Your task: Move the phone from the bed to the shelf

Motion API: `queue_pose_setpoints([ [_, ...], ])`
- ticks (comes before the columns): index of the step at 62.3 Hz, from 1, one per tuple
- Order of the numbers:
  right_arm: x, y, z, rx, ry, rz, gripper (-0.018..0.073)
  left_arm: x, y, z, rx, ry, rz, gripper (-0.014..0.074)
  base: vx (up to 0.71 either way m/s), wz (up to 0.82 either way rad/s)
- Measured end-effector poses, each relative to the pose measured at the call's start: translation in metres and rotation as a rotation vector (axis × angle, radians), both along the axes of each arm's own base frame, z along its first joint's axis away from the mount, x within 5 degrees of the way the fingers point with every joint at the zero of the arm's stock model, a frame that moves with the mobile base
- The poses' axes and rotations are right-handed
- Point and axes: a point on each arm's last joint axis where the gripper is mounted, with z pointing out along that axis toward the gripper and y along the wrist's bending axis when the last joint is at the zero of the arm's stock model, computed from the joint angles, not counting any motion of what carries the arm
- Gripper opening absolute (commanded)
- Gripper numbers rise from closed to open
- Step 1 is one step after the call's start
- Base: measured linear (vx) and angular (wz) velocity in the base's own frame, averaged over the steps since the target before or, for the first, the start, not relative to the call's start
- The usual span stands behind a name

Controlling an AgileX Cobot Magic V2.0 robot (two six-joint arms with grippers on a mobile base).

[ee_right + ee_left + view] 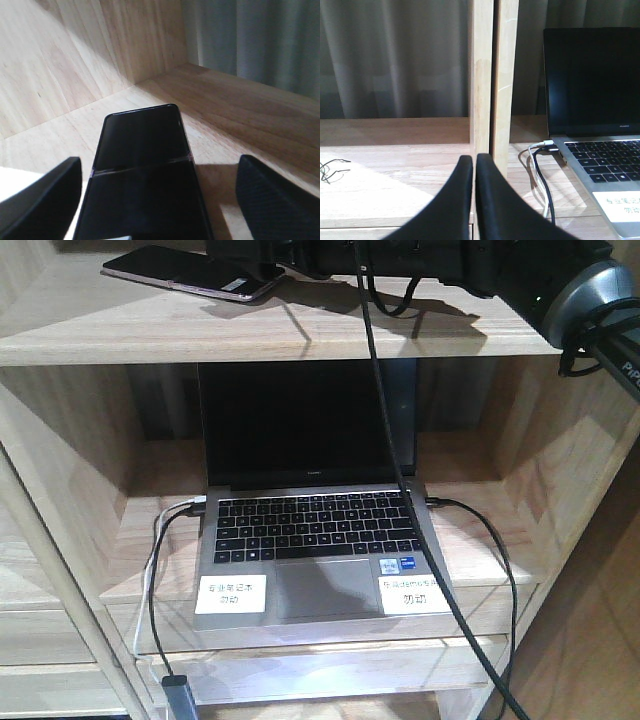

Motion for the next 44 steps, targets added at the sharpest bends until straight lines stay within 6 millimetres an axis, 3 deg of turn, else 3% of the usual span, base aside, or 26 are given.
queue_pose_setpoints([
  [12, -0.002, -0.001, 0.004, 0.008, 0.009, -0.005, 0.0514, 0.000, 0.000, 0.000, 0.000, 0.000, 0.000, 0.0001, 0.00, 0.00],
  [20, -0.010, -0.005, 0.016, -0.022, -0.024, -0.017, 0.0409, 0.000, 0.000, 0.000, 0.000, 0.000, 0.000, 0.0001, 0.00, 0.00],
  [24, -0.013, -0.008, 0.021, -0.044, -0.038, -0.027, 0.0337, 0.000, 0.000, 0.000, 0.000, 0.000, 0.000, 0.0001, 0.00, 0.00],
  [36, -0.028, -0.018, 0.041, -0.093, -0.048, -0.078, -0.0017, 0.000, 0.000, 0.000, 0.000, 0.000, 0.000, 0.0001, 0.00, 0.00],
  [44, -0.042, -0.024, 0.055, -0.113, -0.057, -0.075, -0.0008, 0.000, 0.000, 0.000, 0.000, 0.000, 0.000, 0.0001, 0.00, 0.00],
])
